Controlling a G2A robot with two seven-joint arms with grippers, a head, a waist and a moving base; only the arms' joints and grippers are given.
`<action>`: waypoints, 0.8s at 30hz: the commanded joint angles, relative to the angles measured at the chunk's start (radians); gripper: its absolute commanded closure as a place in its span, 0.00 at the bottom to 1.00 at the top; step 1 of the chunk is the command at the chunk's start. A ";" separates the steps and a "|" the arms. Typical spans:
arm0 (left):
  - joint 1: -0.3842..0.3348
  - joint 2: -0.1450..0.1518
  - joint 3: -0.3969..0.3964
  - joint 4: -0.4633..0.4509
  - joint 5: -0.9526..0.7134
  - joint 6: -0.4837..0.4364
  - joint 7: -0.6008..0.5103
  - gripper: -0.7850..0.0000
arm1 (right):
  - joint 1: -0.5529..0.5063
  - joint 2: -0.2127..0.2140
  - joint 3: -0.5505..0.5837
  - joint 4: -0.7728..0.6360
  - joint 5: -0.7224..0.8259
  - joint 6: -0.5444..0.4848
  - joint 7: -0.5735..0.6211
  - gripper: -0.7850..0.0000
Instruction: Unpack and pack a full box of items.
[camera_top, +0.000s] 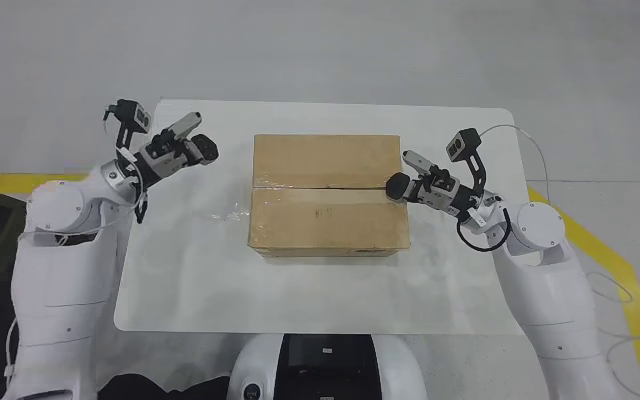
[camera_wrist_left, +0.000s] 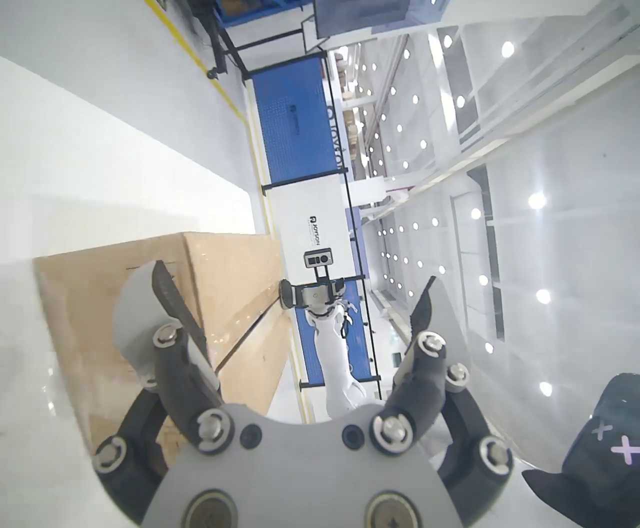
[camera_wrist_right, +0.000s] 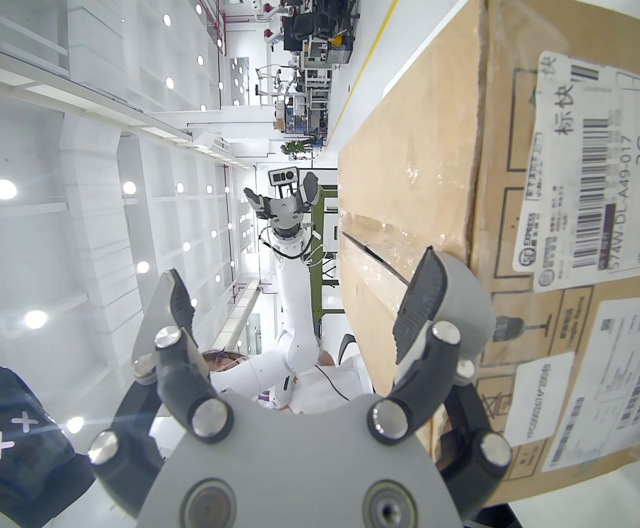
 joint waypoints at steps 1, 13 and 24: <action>0.044 0.008 -0.037 -0.019 0.037 0.019 0.008 0.00 | 0.000 0.000 0.000 0.000 0.000 0.000 0.000 0.00; 0.178 0.049 -0.162 -0.063 0.316 0.108 0.010 0.00 | 0.000 0.000 0.000 0.000 0.000 0.000 0.000 0.00; 0.155 0.085 -0.157 -0.020 0.554 0.115 -0.130 0.00 | 0.000 0.000 0.000 0.000 0.000 0.000 0.000 0.00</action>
